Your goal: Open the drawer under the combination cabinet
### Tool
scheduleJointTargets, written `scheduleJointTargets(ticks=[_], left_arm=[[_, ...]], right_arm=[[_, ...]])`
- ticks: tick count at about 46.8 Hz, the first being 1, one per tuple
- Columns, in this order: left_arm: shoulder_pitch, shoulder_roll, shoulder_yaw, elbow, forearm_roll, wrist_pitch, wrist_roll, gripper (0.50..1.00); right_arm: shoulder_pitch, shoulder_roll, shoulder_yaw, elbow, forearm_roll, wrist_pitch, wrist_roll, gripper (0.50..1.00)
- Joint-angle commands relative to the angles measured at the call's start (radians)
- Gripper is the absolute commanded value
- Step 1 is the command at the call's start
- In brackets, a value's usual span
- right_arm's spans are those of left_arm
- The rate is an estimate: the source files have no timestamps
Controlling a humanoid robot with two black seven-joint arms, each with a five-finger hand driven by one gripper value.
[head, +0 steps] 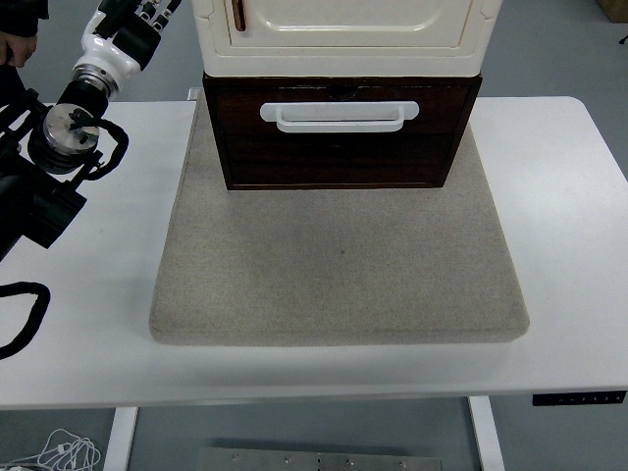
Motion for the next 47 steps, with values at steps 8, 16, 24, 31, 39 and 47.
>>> scheduleJointTargets(ticks=[8, 16, 24, 31, 39, 47], left_arm=[[0.0, 0.0, -0.001, 0.0, 0.0, 0.0, 0.0, 1.0], [-0.006, 0.002, -0.008, 0.006, -0.002, 0.0, 0.0, 1.0], [-0.012, 0.031, 0.008, 0.048, 0.0, 0.012, 0.0, 1.0], [-0.016, 0.035, 0.005, 0.051, 0.011, 0.006, 0.0, 1.0], [-0.056, 0.12, 0.008, 0.049, 0.014, 0.006, 0.002, 1.0], [-0.133, 0.196, 0.002, 0.043, 0.014, -0.012, 0.006, 1.0]], right_arm=[[0.0, 0.0, 0.0, 0.0, 0.0, 0.0, 0.0, 0.926], [0.0, 0.0, 0.0, 0.0, 0.0, 0.0, 0.0, 0.926], [0.0, 0.0, 0.0, 0.0, 0.0, 0.0, 0.0, 0.926], [0.0, 0.0, 0.0, 0.0, 0.0, 0.0, 0.0, 0.926], [0.0, 0.0, 0.0, 0.0, 0.0, 0.0, 0.0, 0.926], [0.0, 0.0, 0.0, 0.0, 0.0, 0.0, 0.0, 0.926]])
